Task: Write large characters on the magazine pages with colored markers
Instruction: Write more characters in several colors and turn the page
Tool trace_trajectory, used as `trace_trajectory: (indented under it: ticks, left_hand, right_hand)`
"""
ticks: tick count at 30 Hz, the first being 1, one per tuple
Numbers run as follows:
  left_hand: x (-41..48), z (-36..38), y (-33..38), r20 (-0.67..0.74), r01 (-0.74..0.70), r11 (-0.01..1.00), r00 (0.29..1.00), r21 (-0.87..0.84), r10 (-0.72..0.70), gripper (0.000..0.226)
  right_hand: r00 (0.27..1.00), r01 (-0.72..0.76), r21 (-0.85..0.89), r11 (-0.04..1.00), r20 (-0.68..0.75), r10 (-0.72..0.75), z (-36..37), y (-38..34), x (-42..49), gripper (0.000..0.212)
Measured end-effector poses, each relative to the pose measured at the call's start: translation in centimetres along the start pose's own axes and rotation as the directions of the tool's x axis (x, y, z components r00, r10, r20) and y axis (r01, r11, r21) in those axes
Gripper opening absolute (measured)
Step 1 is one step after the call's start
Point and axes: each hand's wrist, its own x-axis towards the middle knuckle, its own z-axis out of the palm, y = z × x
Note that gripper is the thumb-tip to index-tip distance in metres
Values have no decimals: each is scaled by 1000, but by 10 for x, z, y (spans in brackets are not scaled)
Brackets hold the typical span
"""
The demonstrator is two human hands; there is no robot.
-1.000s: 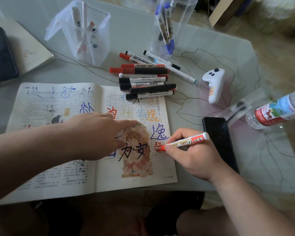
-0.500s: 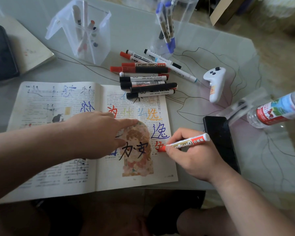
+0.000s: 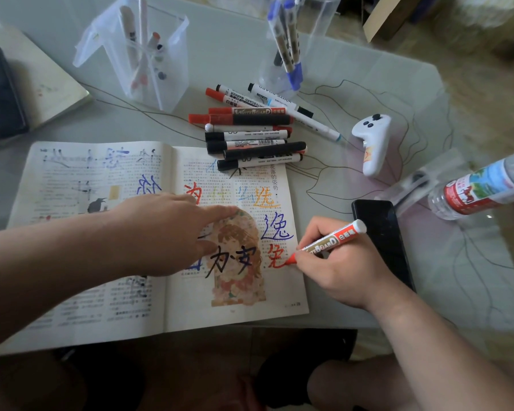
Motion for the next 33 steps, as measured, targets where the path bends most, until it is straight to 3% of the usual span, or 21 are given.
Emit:
trace_trajectory:
  ticks: [4,13,17,21,30,33]
  left_hand:
    - [0,0,0,0,-6,1000,1000,10,6,62]
    - [0,1,0,-10,0,1000,1000,7,0,61]
    - [1,1,0,-9,0,1000,1000,11,0,61]
    - [1,1,-1,-13,3,1000,1000,6,-3,62]
    - [0,1,-1,-13,-5,1000,1000,-3,5,62]
    - [0,1,-1,-15,-5,1000,1000,-3,5,62]
  right_hand:
    - [1000,2,91,996,0,-2,-1,-2,-1,16]
    - [1000,18,40,999,20,-19,1,1,0,17]
    - [998,24,153,988,-56,-15,1,-4,-1,13]
    - [992,79,145,986,-106,-64,6,-6,-2,12]
    - [998,62,143,988,-37,-57,14,-5,-5,4]
    - [998,63,155,986,-41,-57,14,-6,-5,10]
